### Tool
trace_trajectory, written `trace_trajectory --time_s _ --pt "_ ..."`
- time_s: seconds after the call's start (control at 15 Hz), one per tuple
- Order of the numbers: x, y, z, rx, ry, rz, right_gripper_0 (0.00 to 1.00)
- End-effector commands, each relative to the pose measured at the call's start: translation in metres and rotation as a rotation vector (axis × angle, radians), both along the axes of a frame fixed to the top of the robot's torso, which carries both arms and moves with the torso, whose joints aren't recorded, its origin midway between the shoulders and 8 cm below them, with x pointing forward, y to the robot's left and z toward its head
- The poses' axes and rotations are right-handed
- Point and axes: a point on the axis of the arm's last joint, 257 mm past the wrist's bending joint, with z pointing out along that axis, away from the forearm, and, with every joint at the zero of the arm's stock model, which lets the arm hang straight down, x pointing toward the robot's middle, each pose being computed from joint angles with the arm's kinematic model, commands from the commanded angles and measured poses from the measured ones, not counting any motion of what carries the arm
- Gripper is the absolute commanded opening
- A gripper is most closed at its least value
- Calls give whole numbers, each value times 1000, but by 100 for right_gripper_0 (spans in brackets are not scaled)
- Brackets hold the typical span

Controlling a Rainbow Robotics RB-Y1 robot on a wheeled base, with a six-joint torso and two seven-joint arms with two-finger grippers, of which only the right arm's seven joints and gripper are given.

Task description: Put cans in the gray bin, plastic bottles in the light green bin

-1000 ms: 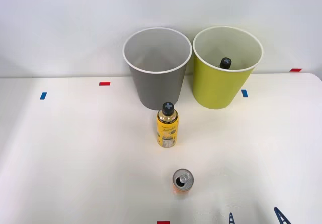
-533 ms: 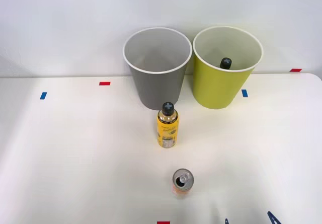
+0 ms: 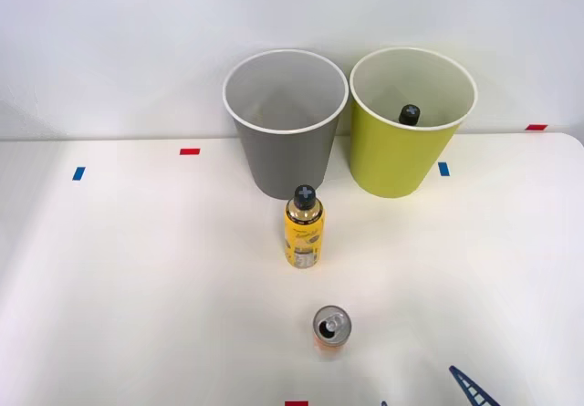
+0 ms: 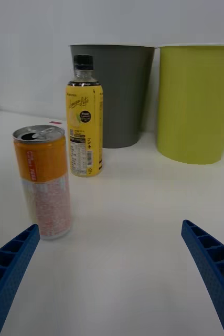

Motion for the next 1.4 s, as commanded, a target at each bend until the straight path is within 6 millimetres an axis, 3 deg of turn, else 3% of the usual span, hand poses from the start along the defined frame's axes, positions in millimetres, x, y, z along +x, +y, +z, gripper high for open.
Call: trace_trajectory --time_s 0.07,0.2,0.53,0.73,1.4 --pt "-3 15 1 29 7 77 94" --pt "0 21 5 36 -5 101 100" --pt "9 35 13 44 -43 144 100" --pt "15 38 2 25 -52 159 100" --pt "65 81 2 16 -92 244 100"
